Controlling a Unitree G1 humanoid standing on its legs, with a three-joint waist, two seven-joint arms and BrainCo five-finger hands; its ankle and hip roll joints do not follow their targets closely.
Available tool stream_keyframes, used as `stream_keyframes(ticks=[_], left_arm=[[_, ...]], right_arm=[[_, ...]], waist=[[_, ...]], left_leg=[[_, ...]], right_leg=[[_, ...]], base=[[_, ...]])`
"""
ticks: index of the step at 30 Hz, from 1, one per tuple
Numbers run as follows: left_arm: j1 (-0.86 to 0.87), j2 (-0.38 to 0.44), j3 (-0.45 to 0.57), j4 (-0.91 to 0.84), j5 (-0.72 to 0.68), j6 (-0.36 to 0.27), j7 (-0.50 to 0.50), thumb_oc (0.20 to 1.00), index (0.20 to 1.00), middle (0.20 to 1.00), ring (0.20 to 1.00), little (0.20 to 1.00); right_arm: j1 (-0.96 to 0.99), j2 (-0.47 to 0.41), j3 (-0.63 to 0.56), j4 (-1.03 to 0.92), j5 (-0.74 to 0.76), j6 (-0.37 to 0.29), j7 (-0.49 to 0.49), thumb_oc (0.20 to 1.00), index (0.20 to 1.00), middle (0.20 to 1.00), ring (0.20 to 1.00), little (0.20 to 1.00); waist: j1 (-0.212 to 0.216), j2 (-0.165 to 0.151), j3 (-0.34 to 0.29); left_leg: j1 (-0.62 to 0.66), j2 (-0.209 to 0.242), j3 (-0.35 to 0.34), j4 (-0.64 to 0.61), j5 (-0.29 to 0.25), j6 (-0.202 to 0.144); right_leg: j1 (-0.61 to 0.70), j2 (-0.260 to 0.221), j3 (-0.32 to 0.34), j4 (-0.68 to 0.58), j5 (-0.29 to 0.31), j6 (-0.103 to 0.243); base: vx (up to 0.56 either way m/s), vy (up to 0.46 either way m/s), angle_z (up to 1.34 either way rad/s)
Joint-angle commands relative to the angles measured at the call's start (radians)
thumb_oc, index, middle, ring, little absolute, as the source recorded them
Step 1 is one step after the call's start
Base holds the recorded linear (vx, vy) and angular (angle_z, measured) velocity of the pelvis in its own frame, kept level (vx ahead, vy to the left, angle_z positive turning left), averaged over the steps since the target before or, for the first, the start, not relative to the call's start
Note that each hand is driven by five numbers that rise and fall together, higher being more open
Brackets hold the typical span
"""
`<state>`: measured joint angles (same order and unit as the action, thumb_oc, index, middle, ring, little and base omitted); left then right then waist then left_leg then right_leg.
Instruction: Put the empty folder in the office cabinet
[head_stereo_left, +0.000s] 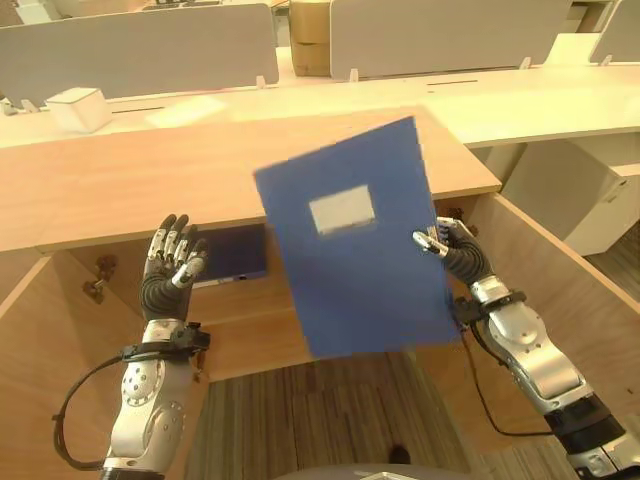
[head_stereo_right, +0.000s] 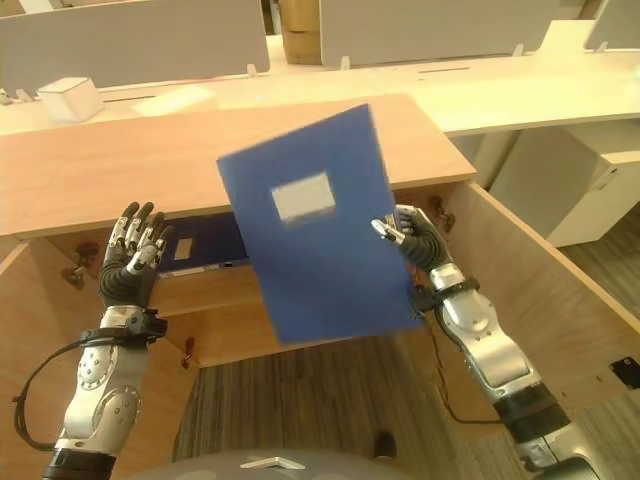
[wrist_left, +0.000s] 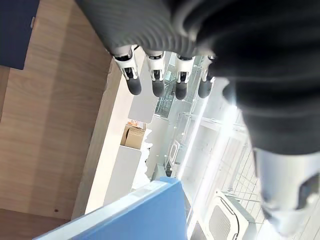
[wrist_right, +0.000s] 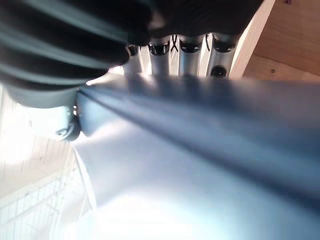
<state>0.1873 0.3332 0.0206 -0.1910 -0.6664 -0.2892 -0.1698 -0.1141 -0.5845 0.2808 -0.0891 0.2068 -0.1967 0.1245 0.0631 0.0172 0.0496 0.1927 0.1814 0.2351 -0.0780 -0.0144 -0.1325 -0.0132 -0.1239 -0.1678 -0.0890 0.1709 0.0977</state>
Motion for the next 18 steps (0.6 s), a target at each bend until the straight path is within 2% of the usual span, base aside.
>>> stream_keyframes(ticks=[1, 6, 9, 11, 13, 18], left_arm=[[0.028, 0.091, -0.017, 0.021, 0.072, -0.057, -0.021, 1.000, 1.000, 1.000, 1.000, 1.000], [0.131, 0.090, -0.023, 0.138, 0.128, -0.042, -0.039, 1.000, 1.000, 1.000, 1.000, 1.000], [0.169, 0.111, -0.030, 0.203, 0.140, -0.039, -0.054, 1.000, 1.000, 1.000, 1.000, 1.000], [0.177, 0.121, -0.033, 0.215, 0.142, -0.041, -0.057, 1.000, 1.000, 1.000, 1.000, 1.000], [0.185, 0.146, -0.050, 0.260, 0.124, -0.035, -0.068, 1.000, 1.000, 1.000, 1.000, 1.000], [0.180, 0.207, -0.104, 0.315, 0.090, -0.030, -0.101, 1.000, 1.000, 1.000, 1.000, 1.000]], right_arm=[[-0.031, -0.012, -0.019, -0.092, -0.040, -0.101, 0.021, 0.200, 0.200, 0.200, 0.200, 0.200], [0.124, -0.054, -0.025, -0.065, -0.119, -0.099, 0.055, 0.200, 0.200, 0.200, 0.200, 0.200], [0.167, -0.083, -0.028, -0.058, -0.152, -0.106, 0.059, 0.200, 0.200, 0.200, 0.200, 0.200], [0.170, -0.098, -0.026, -0.057, -0.170, -0.111, 0.054, 0.200, 0.200, 0.200, 0.200, 0.200], [0.162, -0.138, -0.008, -0.052, -0.221, -0.120, 0.040, 0.200, 0.200, 0.200, 0.200, 0.200], [0.088, -0.197, 0.049, -0.038, -0.268, -0.127, 0.014, 0.200, 0.200, 0.200, 0.200, 0.200]], waist=[[-0.007, -0.048, -0.026], [-0.005, -0.047, -0.006], [-0.002, -0.041, 0.030], [0.001, -0.040, 0.047], [0.009, -0.032, 0.101], [0.016, -0.017, 0.148]], left_leg=[[-0.092, 0.015, -0.046, -0.009, 0.039, 0.007], [-0.106, 0.012, -0.057, -0.009, 0.045, 0.006], [-0.139, 0.009, -0.067, -0.009, 0.057, 0.006], [-0.154, 0.008, -0.073, -0.009, 0.063, 0.006], [-0.208, 0.002, -0.087, -0.009, 0.086, 0.006], [-0.308, -0.003, -0.105, -0.009, 0.124, 0.004]], right_leg=[[0.124, -0.091, 0.011, 0.002, -0.119, 0.078], [0.117, -0.089, -0.001, 0.002, -0.120, 0.083], [0.090, -0.092, -0.006, 0.002, -0.113, 0.088], [0.077, -0.093, -0.009, 0.004, -0.109, 0.090], [0.030, -0.096, -0.014, 0.008, -0.095, 0.094], [-0.066, -0.103, -0.021, 0.015, -0.066, 0.099]], base=[[0.00, 0.000, 0.00], [-0.01, -0.004, 0.06], [-0.11, -0.001, 0.06], [-0.16, -0.016, 0.08], [-0.22, -0.019, 0.22], [-0.17, -0.005, 0.17]])
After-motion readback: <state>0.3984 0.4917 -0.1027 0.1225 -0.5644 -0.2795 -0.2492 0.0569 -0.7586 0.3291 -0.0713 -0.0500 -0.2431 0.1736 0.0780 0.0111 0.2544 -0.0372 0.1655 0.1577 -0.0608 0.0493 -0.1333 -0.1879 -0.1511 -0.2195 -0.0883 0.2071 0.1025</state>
